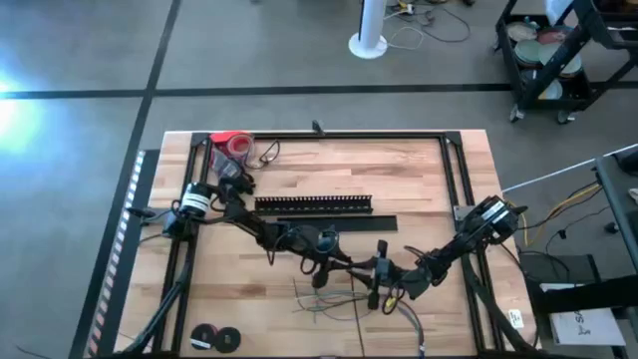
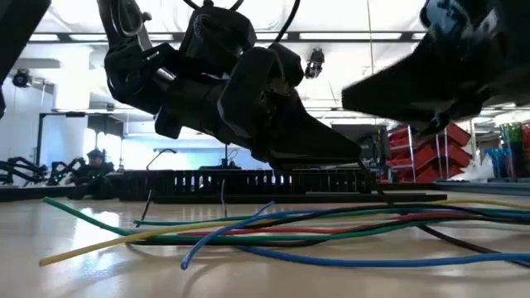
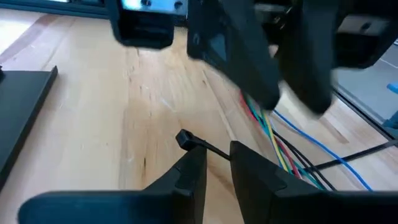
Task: Ziptie cables
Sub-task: Wrap the cable wires with the black zip tie
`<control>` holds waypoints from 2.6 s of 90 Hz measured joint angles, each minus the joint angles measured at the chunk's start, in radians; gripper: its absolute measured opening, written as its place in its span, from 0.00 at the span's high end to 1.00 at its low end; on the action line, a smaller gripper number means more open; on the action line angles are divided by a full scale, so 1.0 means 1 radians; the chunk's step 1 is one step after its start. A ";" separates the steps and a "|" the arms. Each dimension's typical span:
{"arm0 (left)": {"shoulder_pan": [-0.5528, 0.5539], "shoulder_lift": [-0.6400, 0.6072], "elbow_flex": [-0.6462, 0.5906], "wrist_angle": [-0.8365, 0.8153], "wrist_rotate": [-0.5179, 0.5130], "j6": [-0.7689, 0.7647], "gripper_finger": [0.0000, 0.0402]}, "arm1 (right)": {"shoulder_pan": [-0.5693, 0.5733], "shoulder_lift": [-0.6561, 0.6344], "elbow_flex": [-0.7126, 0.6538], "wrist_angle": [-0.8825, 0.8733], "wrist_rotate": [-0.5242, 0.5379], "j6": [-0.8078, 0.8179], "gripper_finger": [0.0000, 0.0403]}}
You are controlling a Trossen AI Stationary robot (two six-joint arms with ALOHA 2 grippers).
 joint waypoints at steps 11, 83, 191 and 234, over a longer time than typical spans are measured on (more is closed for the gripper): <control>0.000 0.000 0.000 -0.001 0.000 -0.001 0.94 | 0.018 -0.085 -0.001 -0.228 -0.009 0.129 0.73; -0.009 -0.002 0.038 -0.082 0.003 -0.009 1.00 | -0.062 -0.080 -0.002 -0.495 -0.192 0.455 0.80; -0.011 -0.002 0.040 -0.072 0.030 -0.082 0.92 | -0.111 -0.026 0.037 -0.423 -0.266 0.334 1.00; -0.020 -0.004 0.039 -0.051 0.011 -0.142 0.98 | -0.109 -0.026 0.036 -0.387 -0.241 0.321 1.00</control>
